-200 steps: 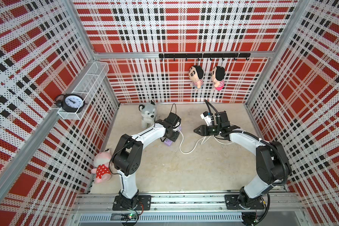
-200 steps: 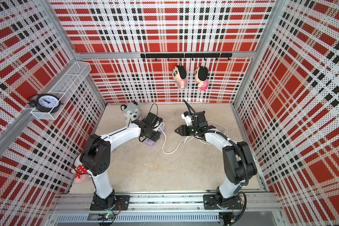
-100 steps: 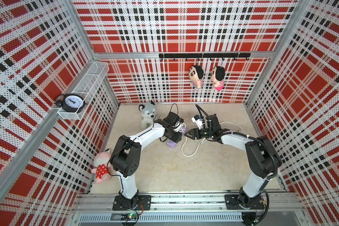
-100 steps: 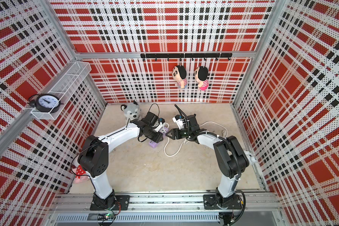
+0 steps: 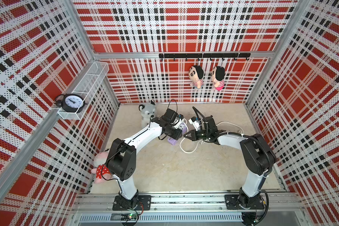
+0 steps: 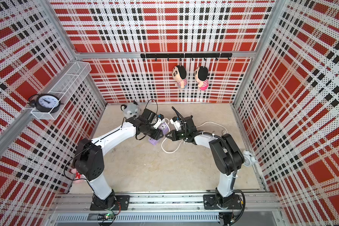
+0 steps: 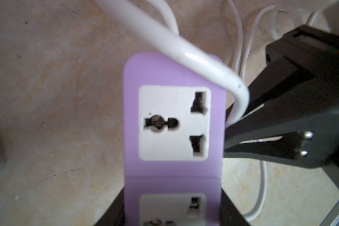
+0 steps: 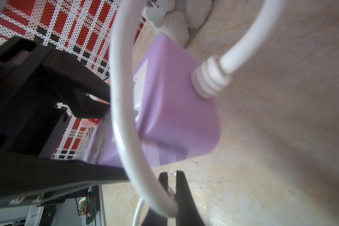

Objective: Unwrap the cord wrapped around the power strip
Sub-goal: Adjust the power cord at the center of the board, then place the power strip at the center of the board.

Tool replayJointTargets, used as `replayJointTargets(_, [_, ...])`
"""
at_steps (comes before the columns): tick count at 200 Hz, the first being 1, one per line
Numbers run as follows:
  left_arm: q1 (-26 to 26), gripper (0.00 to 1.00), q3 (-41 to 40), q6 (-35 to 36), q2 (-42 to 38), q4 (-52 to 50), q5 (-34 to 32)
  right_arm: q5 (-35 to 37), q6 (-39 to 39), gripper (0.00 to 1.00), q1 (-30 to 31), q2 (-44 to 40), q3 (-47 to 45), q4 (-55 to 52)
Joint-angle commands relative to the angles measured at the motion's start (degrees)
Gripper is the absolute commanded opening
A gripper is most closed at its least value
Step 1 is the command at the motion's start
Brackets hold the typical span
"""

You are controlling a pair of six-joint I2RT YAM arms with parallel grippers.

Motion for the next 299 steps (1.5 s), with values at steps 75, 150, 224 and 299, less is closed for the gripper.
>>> replayJointTargets(75, [11.19, 0.00, -16.14, -13.83, -1.64, 10.52, -9.49, 15.20, -10.74, 0.02, -6.53, 0.01, 7.05, -23.44])
replayJointTargets(150, [13.58, 0.04, -22.49, -22.93, -1.13, 18.36, -14.99, 11.46, -10.85, 0.52, -5.19, -3.76, 7.29, -21.82])
replayJointTargets(224, [12.53, 0.48, -22.58, -26.07, 3.07, 20.92, -17.23, 11.95, -9.00, 0.62, -10.41, -10.15, 6.01, -26.10])
replayJointTargets(299, [11.71, 0.98, -22.47, -25.62, 1.30, 21.82, -16.90, 14.06, -10.21, 0.62, -13.75, -12.71, 3.71, -25.90])
